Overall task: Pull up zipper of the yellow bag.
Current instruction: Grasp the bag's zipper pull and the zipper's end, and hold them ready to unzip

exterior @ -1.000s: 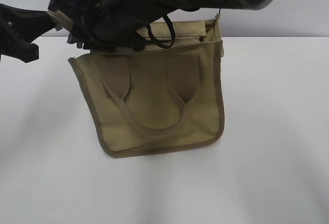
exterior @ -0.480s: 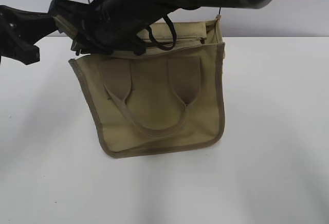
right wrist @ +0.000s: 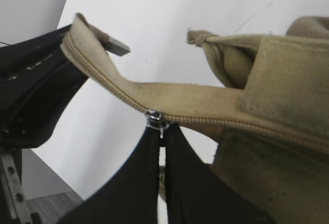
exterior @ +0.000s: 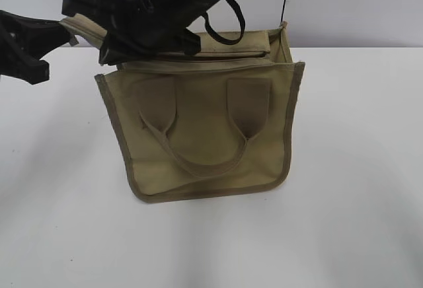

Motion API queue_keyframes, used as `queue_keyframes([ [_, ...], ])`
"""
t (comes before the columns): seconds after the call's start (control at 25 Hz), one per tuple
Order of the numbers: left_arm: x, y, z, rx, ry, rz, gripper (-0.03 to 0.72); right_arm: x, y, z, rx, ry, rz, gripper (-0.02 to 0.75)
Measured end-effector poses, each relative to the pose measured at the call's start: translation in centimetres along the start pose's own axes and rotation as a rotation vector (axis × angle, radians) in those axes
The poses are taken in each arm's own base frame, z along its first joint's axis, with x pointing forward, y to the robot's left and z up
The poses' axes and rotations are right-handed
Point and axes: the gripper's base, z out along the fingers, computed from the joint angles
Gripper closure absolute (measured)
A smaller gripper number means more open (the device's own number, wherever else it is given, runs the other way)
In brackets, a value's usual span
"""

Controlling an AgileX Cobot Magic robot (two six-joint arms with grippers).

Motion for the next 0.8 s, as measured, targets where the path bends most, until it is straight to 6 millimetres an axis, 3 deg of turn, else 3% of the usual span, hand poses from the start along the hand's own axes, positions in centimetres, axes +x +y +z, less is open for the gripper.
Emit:
queue_keyframes([
  [0.8,0.8,-0.2,0.6,0.02,0.036,0.002,0.698,-1.7,-2.6,-4.3,-0.001,0.114,0.032,0.752],
])
